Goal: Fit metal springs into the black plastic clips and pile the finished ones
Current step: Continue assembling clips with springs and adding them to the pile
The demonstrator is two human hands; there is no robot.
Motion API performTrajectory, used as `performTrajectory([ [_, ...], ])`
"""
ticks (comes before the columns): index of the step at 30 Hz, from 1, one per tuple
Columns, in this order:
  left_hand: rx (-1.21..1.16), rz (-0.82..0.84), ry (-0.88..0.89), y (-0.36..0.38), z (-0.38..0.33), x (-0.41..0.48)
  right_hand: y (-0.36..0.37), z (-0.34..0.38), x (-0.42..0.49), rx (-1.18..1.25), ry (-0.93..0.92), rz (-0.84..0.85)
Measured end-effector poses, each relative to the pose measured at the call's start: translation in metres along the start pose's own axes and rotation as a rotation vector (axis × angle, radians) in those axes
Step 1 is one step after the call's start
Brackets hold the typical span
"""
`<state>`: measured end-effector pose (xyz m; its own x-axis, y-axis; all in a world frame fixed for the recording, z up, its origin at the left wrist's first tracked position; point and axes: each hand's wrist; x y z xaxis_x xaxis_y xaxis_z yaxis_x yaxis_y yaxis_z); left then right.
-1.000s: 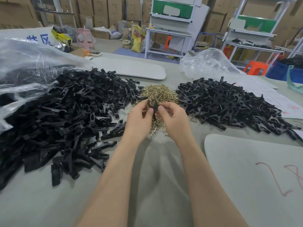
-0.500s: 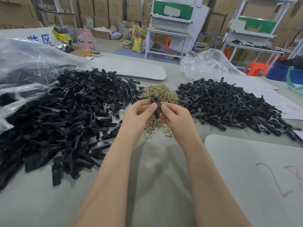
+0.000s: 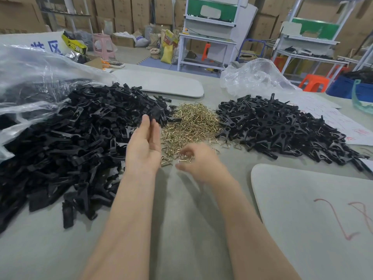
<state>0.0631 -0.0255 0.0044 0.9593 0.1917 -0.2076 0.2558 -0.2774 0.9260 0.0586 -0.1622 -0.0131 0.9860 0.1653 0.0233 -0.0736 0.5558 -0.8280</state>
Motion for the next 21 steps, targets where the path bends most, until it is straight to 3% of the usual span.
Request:
performTrajectory([
  [2,-0.055,-0.007,-0.033,0.001,0.000,-0.001,0.012,0.002,0.004,-0.125,0.011,0.016],
  [5,-0.070,0.024,-0.143,0.002,0.004,-0.006,0.016,-0.002,0.009,-0.093,0.039,-0.165],
  [9,0.064,0.037,-0.233,0.003,0.009,-0.007,0.011,-0.009,0.008,0.239,0.005,-0.307],
  [12,0.167,0.075,-0.268,0.003,0.014,-0.008,0.004,-0.012,0.008,0.306,-0.002,-0.353],
  [14,0.179,0.064,-0.291,0.003,0.015,-0.008,-0.001,-0.016,0.010,0.371,0.003,-0.363],
  [18,0.163,0.088,-0.339,0.003,0.017,-0.009,-0.012,-0.015,0.008,0.759,0.027,-0.328],
  [21,0.349,0.144,-0.262,0.002,0.023,-0.008,-0.021,-0.014,0.007,0.964,0.029,-0.393],
])
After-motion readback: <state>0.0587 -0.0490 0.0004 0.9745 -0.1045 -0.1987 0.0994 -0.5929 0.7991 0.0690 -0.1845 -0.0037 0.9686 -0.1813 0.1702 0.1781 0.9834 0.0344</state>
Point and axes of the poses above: each hand's wrist, its own x-axis towards the middle knuckle, its own y-axis out of the palm, z = x × y, and after that the axes turned 1 degree about z, right-handed
